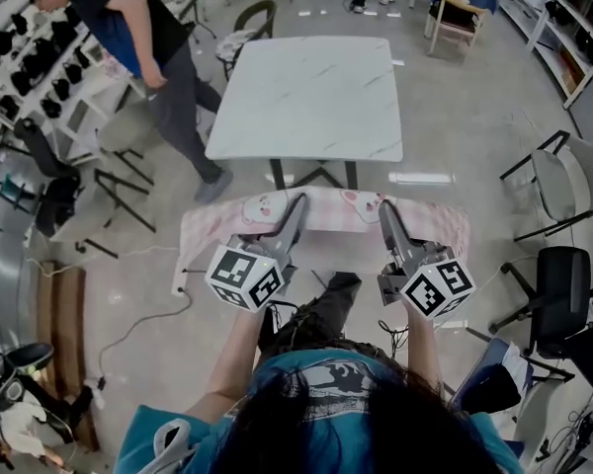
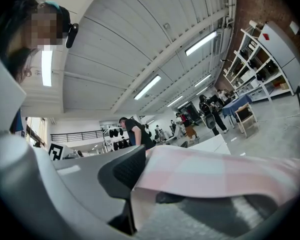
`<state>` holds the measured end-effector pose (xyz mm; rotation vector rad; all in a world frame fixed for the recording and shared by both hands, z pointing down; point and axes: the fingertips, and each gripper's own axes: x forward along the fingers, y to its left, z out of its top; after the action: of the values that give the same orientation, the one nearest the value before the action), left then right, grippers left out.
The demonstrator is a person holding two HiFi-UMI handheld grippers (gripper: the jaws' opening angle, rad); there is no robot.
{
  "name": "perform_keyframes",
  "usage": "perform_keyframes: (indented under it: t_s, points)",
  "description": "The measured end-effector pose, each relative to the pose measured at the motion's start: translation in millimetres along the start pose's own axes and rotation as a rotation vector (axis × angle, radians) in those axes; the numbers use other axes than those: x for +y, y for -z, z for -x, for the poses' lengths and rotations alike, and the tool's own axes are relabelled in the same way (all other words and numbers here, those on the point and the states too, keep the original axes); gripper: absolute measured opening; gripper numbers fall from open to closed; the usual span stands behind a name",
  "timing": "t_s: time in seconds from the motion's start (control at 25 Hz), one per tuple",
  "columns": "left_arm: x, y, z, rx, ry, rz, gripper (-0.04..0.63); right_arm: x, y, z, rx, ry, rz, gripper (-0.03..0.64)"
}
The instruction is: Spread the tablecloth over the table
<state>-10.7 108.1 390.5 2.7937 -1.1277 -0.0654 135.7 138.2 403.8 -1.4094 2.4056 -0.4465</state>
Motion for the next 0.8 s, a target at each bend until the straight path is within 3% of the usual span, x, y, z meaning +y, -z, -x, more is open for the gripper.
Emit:
perform_keyframes:
  t_s: [0.36, 0.8]
  points:
    - [44, -21, -86, -0.062, 0.032, -0.005, 0.075, -57, -41, -70, -0.003, -0.03, 0.069, 0.063]
    - [124, -103, -192, -0.175, 0.089, -0.093, 0.078, -101, -125, -192, -0.068, -0.096, 0.157, 0.064]
